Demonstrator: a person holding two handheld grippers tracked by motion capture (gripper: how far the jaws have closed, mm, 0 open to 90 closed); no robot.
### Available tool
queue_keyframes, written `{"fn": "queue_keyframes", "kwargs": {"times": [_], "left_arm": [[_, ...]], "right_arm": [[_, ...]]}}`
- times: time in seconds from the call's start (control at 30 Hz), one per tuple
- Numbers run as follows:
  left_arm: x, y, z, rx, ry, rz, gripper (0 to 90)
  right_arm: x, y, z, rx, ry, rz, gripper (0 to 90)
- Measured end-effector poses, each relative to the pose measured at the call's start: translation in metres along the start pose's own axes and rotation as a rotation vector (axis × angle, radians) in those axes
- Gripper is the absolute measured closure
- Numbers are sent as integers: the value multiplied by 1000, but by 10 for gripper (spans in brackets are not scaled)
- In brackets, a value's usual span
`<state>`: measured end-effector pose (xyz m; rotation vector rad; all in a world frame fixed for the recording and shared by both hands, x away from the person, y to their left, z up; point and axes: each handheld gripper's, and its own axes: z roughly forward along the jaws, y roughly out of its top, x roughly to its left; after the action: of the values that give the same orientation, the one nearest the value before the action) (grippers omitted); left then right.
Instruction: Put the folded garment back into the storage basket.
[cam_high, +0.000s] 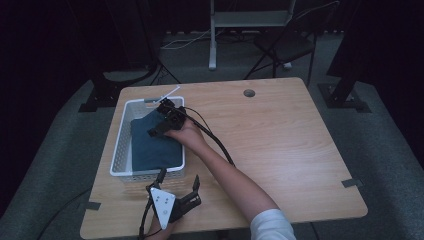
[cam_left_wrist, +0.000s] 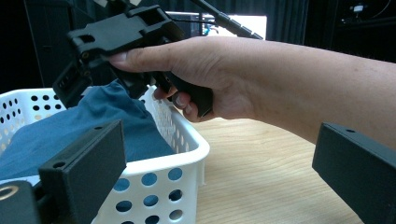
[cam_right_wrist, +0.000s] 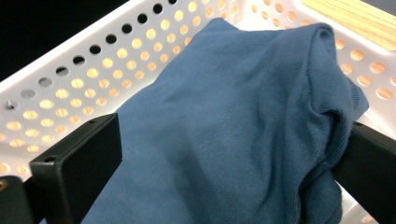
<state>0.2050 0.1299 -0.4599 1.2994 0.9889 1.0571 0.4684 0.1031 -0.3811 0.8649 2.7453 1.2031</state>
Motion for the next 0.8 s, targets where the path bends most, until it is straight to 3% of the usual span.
{"fn": "queue_keyframes", "kwargs": {"times": [0.3, 0.67, 0.8], "left_arm": [[0, 0, 0, 0, 0, 0, 42], [0, 0, 0, -1, 0, 0, 42], [0, 0, 0, 0, 0, 0, 42]], "right_arm": [[-2, -3, -5, -52, 66, -4, 4], [-5, -5, -21, -128, 90, -6, 4], [-5, -8, -28, -189, 148, -22, 4]]}}
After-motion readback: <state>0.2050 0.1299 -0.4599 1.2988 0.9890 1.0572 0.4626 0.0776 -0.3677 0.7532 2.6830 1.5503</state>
